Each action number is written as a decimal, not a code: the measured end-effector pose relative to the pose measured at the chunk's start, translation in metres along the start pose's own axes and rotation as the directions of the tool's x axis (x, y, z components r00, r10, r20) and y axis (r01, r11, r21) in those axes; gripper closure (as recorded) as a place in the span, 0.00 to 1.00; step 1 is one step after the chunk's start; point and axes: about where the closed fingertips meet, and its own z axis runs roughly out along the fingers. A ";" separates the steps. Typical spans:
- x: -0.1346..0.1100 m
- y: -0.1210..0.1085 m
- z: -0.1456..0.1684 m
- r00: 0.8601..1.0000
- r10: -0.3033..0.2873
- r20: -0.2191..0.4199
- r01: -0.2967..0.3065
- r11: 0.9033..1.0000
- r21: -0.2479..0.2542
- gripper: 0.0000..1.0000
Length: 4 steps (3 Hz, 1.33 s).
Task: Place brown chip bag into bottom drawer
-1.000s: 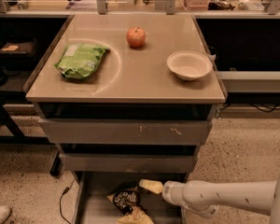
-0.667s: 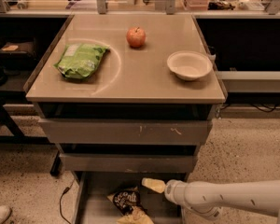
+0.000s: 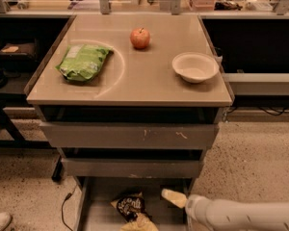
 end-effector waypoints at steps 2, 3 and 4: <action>0.023 -0.100 -0.161 0.905 0.277 0.323 -0.365 0.895 0.256 0.00; 0.080 -0.161 -0.254 0.790 0.355 0.500 -0.561 0.747 0.356 0.00; 0.137 -0.191 -0.284 0.770 0.391 0.505 -0.617 0.660 0.430 0.00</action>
Offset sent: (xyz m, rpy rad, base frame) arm -0.3857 -0.2303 0.0718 -0.3781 0.2029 -0.9857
